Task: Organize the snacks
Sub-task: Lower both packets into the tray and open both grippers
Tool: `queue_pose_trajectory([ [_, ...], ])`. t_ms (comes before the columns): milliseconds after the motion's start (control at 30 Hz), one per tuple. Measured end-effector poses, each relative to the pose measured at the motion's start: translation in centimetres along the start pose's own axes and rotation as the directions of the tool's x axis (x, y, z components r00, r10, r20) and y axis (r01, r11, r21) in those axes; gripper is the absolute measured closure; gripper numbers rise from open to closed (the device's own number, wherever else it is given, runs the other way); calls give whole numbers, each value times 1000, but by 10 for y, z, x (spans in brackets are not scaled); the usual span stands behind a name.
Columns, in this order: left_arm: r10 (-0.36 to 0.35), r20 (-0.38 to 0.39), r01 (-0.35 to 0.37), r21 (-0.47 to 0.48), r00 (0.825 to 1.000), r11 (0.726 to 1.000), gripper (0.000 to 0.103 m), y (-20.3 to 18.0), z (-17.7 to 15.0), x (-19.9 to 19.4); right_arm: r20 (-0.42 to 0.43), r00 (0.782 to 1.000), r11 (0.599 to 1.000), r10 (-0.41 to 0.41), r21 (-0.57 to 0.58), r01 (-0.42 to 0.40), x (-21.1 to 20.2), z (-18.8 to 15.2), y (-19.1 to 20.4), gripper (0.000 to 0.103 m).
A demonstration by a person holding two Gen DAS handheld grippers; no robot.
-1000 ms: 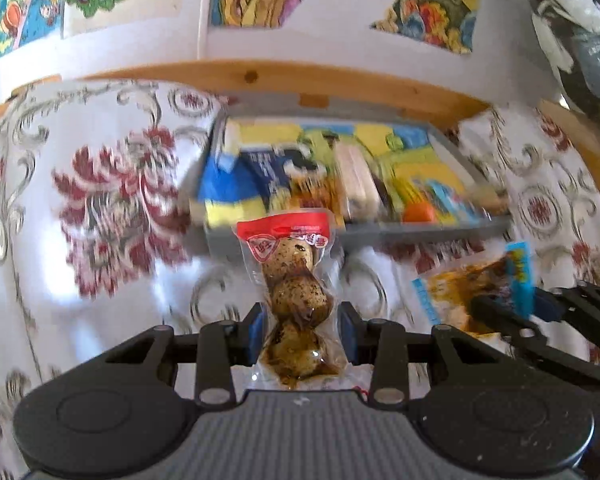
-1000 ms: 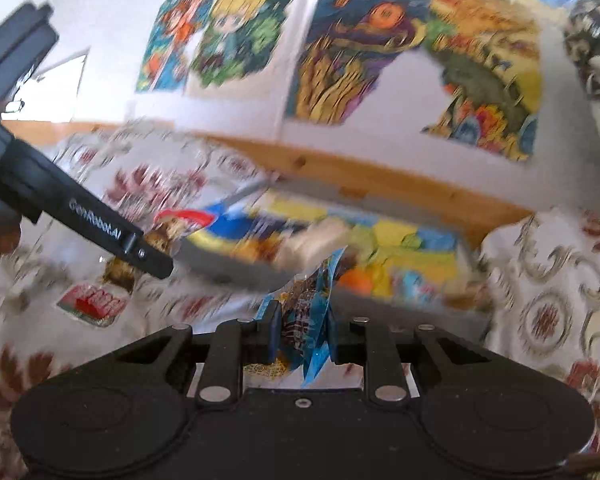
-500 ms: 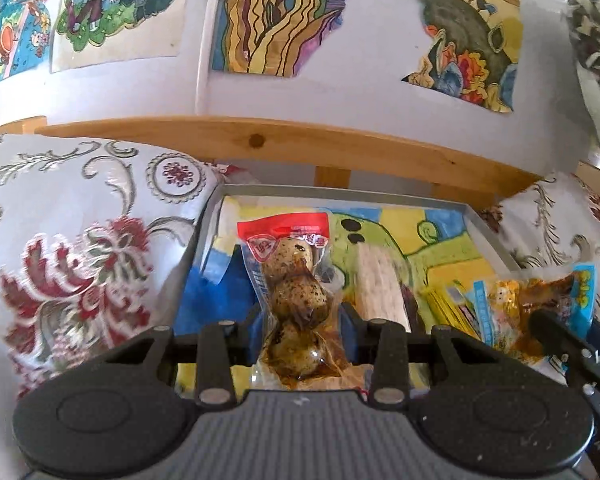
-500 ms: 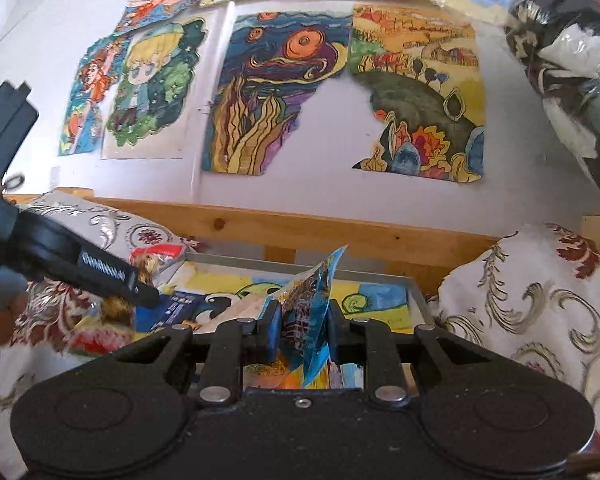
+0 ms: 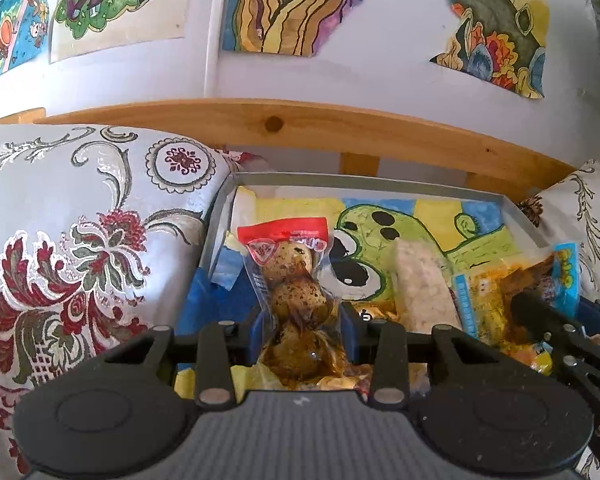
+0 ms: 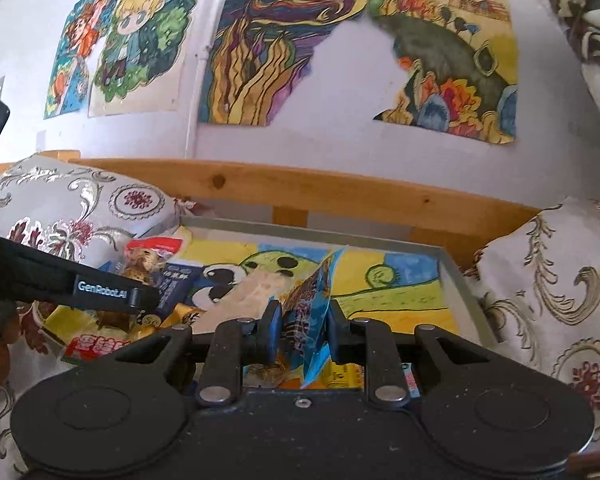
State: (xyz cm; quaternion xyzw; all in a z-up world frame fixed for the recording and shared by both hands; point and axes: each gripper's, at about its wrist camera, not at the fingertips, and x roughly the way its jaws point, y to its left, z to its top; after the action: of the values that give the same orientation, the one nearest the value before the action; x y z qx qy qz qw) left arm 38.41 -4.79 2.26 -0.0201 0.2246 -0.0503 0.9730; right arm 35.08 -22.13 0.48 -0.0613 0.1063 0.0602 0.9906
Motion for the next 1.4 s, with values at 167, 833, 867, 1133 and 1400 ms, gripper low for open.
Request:
queue_pose_trajectory([
  [167,-16,-18,15,-7,1000,1000,60,0,-4,6,-34,999,1000,9,-15,-9,6,-2,5,80],
  [833,25,35,-22,-92,999,996,9,13,-15,-26,-23,999,999,-22,-34,21,-31,-2,-1,32],
  [867,29,41,-25,-99,999,995,7,14,-16,-31,-19,1000,999,-22,-33,22,-35,-1,-2,29],
  [1133,56,96,-44,-121,994,992,1,20,-34,-73,7,1000,1000,-22,-17,22,-73,5,-6,11],
  [1400,51,111,-36,-131,992,991,0,23,-48,-115,20,1000,1000,-7,16,6,-113,6,-9,1],
])
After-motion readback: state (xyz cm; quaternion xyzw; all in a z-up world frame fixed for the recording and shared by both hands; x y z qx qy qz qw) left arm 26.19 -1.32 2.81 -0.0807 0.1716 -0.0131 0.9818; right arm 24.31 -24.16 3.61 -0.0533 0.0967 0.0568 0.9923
